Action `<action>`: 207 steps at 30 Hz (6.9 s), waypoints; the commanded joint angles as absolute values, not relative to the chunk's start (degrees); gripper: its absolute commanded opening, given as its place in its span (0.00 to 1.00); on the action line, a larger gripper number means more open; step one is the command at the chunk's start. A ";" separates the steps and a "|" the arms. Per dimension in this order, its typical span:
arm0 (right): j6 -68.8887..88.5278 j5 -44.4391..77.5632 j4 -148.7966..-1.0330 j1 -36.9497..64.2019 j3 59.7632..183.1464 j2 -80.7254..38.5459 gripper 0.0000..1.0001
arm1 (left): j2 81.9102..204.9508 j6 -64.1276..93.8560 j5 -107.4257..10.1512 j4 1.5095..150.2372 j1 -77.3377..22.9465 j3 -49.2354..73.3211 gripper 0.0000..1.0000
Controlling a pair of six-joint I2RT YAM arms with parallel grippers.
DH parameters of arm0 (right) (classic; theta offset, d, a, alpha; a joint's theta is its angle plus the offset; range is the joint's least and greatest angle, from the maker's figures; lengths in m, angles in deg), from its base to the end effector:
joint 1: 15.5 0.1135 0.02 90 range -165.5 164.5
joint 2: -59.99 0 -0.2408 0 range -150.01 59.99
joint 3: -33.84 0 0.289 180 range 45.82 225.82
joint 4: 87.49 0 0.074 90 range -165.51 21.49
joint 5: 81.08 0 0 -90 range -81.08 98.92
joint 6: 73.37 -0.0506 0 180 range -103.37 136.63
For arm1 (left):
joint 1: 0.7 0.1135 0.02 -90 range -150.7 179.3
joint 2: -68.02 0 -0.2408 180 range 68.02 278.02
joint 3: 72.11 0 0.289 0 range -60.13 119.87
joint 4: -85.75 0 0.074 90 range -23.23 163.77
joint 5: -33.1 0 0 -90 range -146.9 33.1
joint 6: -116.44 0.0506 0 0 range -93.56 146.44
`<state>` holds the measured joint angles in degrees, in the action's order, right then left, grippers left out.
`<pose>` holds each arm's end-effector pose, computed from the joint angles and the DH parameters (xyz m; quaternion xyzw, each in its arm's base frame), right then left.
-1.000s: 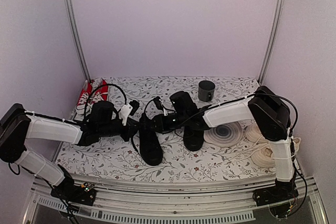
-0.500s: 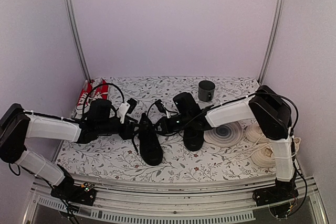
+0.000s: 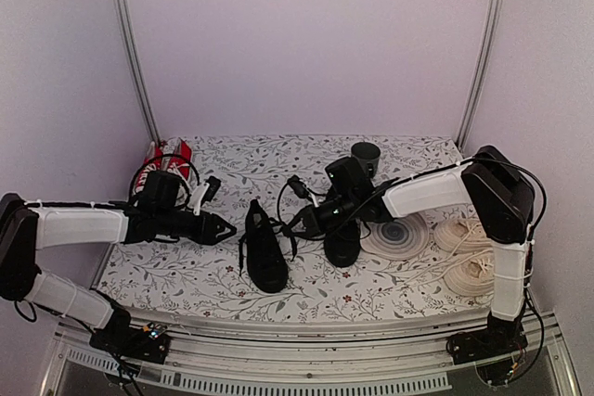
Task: Tie the shoes
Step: Tie the shoelace on the shoe, then adjust the shoe at the center of the board, then pass from the left arm to the right, then pass from the right arm to the left
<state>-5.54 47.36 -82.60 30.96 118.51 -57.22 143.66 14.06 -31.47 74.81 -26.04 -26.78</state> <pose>0.2968 0.3580 0.1031 -0.3206 0.7970 0.4795 0.1790 0.2616 -0.1479 0.1220 0.1905 0.8726 -0.3199 0.3162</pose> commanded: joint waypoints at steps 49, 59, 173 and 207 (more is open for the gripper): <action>2.76 48.52 -70.05 28.50 117.88 -51.68 0.02 | 141.41 4.12 -49.92 85.35 -26.65 -36.69 0.00; 5.07 44.56 -62.77 24.14 113.36 -45.77 0.01 | 126.80 0.37 -56.05 82.38 -18.22 -40.95 0.00; 18.43 32.40 -92.84 42.57 114.60 -45.39 0.58 | 125.10 26.00 -38.19 84.67 -40.62 -20.95 0.00; -2.11 34.34 -96.67 41.33 109.62 -46.60 0.01 | 133.76 25.01 -50.84 97.03 -52.07 -42.14 0.76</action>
